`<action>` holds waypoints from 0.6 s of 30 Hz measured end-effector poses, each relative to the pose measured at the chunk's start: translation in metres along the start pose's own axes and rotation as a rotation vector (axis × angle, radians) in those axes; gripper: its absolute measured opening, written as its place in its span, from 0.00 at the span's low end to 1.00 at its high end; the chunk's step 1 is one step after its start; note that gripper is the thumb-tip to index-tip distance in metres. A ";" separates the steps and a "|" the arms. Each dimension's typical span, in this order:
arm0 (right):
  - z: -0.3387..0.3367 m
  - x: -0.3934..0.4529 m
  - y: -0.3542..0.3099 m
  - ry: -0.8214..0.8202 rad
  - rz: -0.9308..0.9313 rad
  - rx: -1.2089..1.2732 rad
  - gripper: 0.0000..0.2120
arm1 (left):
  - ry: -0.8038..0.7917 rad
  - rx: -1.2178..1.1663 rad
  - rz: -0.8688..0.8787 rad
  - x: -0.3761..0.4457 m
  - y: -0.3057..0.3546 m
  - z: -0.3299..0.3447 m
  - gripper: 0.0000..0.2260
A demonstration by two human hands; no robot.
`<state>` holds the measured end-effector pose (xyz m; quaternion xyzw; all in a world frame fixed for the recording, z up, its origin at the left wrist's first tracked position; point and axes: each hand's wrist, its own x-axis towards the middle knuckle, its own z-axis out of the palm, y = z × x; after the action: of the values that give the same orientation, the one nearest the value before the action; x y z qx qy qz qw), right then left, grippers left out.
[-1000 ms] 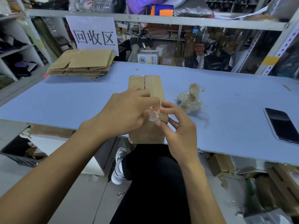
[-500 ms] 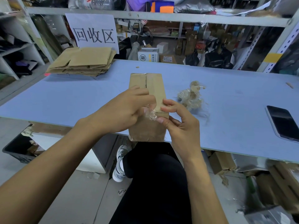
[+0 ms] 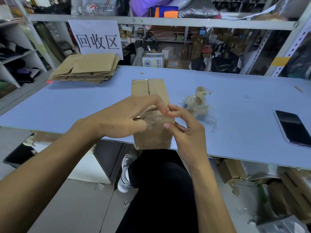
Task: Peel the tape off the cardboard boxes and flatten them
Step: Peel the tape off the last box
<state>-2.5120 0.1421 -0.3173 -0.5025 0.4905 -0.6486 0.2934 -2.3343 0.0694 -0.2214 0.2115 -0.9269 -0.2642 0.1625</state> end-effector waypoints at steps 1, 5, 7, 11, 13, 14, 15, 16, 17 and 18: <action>-0.001 0.001 0.000 -0.002 -0.002 -0.006 0.09 | 0.025 0.029 0.015 0.002 0.002 0.003 0.15; -0.005 0.000 0.000 -0.012 -0.005 0.009 0.10 | 0.190 0.266 0.083 0.011 -0.010 0.022 0.14; -0.005 0.001 0.000 -0.014 -0.002 0.022 0.11 | 0.230 0.354 0.135 0.013 -0.018 0.026 0.09; -0.005 0.002 -0.001 -0.038 -0.019 0.025 0.15 | 0.158 0.358 0.177 0.015 -0.022 0.018 0.10; -0.004 0.003 -0.002 -0.057 -0.031 0.033 0.16 | 0.044 0.269 0.119 0.019 -0.021 0.012 0.13; -0.004 0.004 -0.001 -0.062 -0.028 0.038 0.15 | -0.016 0.228 0.090 0.022 -0.020 0.010 0.13; -0.004 0.005 0.000 -0.060 -0.022 0.037 0.13 | -0.062 0.200 0.071 0.025 -0.020 0.008 0.13; -0.005 0.005 0.001 -0.052 -0.019 0.032 0.12 | -0.090 0.179 0.061 0.028 -0.020 0.008 0.13; -0.006 0.006 0.002 -0.043 -0.016 0.028 0.11 | -0.101 0.158 0.052 0.029 -0.020 0.008 0.14; -0.006 0.006 0.002 -0.034 -0.011 0.030 0.11 | -0.099 0.135 0.044 0.030 -0.021 0.008 0.15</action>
<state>-2.5194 0.1379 -0.3168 -0.5117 0.4728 -0.6489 0.3057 -2.3571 0.0428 -0.2339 0.1886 -0.9539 -0.2074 0.1077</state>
